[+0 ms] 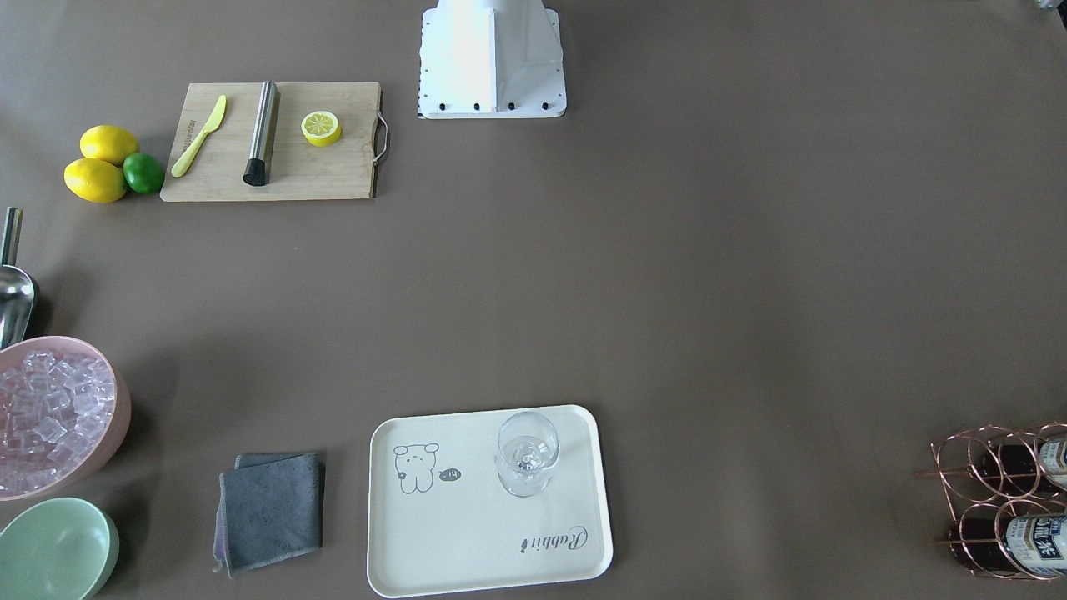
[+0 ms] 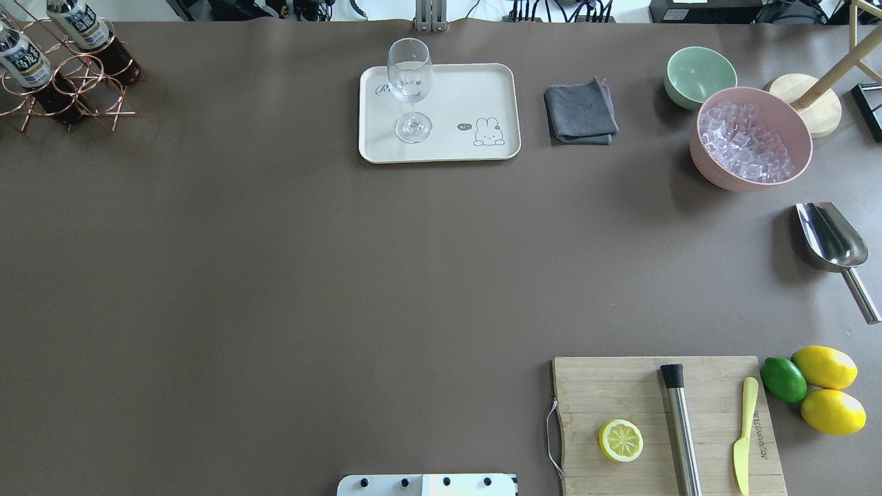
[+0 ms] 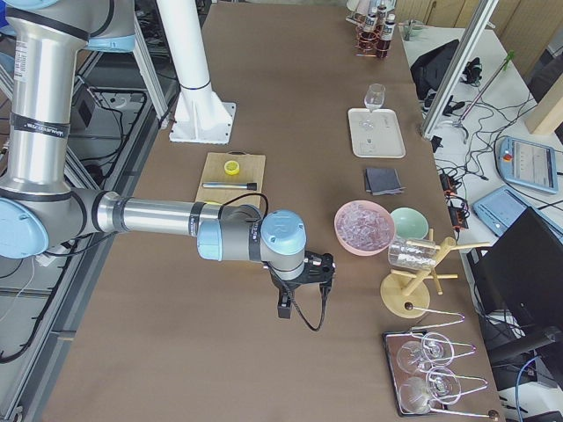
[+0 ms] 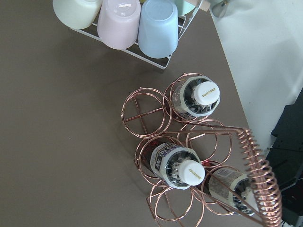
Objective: Take tea from basket to plate
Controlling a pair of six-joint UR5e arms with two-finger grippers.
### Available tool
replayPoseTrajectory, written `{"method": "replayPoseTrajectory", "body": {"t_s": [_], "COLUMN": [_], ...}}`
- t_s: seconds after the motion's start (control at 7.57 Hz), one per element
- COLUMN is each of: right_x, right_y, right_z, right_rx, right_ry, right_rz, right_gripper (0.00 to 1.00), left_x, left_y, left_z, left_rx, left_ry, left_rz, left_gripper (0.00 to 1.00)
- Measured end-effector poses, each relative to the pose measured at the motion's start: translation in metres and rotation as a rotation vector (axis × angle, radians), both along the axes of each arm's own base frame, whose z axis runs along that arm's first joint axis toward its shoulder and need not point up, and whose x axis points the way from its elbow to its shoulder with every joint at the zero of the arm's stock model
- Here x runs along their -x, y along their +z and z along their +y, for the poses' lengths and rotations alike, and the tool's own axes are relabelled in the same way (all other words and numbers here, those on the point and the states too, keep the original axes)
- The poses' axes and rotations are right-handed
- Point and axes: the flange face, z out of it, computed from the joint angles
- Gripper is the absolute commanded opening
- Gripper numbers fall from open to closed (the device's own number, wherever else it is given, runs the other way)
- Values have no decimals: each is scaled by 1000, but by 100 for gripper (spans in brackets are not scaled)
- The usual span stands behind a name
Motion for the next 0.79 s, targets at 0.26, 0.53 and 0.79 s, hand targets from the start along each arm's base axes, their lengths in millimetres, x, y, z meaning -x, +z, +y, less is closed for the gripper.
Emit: {"method": "replayPoseTrajectory", "body": {"t_s": [0.26, 0.53, 0.79], "right_x": [0, 0, 0], "right_y": [3, 11, 15], "right_z": [1, 2, 3], "right_rx": [6, 23, 32], "right_ry": [0, 0, 1], "right_rz": [1, 2, 3], "right_gripper": [100, 100, 100], "left_x": [4, 11, 19], "left_y": [-5, -3, -7], "left_z": [-8, -22, -33], "left_rx": [45, 51, 42], "left_ry": [-82, -135, -197], "left_rz": [20, 6, -35], "left_gripper": [98, 98, 98]}}
